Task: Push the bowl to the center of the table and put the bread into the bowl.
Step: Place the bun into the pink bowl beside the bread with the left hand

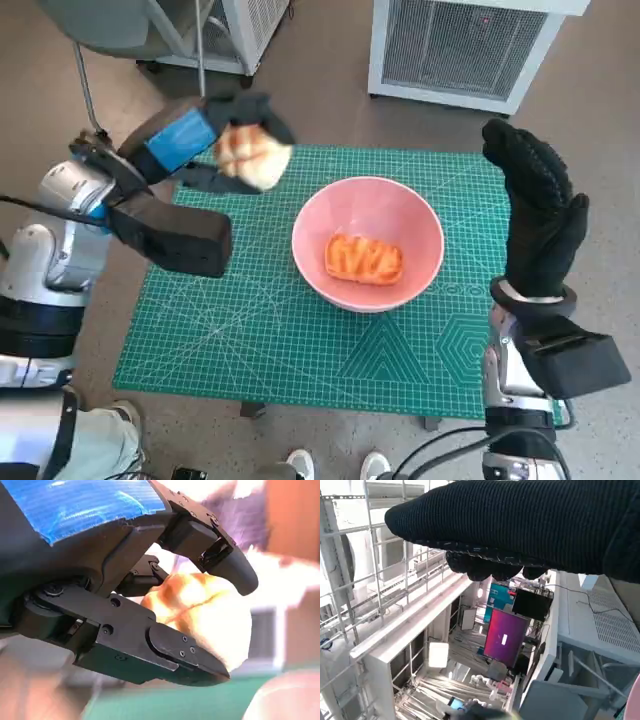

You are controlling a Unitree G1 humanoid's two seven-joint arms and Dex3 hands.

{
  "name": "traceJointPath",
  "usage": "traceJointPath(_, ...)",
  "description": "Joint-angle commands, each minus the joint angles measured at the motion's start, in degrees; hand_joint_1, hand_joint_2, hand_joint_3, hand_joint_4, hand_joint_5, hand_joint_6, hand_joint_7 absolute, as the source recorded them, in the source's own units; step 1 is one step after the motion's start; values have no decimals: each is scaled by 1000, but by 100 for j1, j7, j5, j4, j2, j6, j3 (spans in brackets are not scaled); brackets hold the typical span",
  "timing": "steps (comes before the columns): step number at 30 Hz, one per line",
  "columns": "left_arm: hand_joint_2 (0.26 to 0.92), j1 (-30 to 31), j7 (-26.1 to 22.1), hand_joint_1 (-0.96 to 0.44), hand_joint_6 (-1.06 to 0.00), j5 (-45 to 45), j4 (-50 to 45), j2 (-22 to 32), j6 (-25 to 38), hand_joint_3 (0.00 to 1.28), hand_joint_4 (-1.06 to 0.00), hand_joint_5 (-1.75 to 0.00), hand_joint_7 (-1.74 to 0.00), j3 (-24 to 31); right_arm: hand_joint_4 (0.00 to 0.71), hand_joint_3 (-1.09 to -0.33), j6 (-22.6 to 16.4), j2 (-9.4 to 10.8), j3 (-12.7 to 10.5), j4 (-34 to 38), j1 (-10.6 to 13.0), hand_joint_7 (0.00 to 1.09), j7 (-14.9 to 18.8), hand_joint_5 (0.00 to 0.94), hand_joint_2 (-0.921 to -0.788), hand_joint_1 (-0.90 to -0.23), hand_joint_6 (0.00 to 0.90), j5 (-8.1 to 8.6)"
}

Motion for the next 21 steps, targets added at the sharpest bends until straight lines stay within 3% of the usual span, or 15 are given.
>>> traceJointPath(1, 920, -99, 265, 1, -622, 32, -112, -396, -74, 54, -722, -1074, -1226, -129, 302, -781, 73, -14, 14, 34, 75, 654, 51, 1, -921, -497, -1, 0)
traceJointPath(7, 920, -331, 696, -1, -632, 343, 368, -750, -520, 53, -716, -1077, -1219, -512, 302, -782, 43, -13, 13, 38, 88, 656, 41, 1, -921, -497, -1, -14)
traceJointPath(13, 919, -597, 638, 0, -655, 372, 1086, -1035, -989, 42, -720, -1056, -1215, -866, 303, -781, 46, -8, 12, -24, 129, 656, 13, 1, -921, -496, -1, -44)
traceJointPath(21, 920, -791, 578, 1, -650, 612, 1893, -1342, -1115, 47, -708, -1099, -1190, -1319, 304, -779, 22, -29, -23, -73, 185, 657, -24, 1, -921, -496, -1, -85)
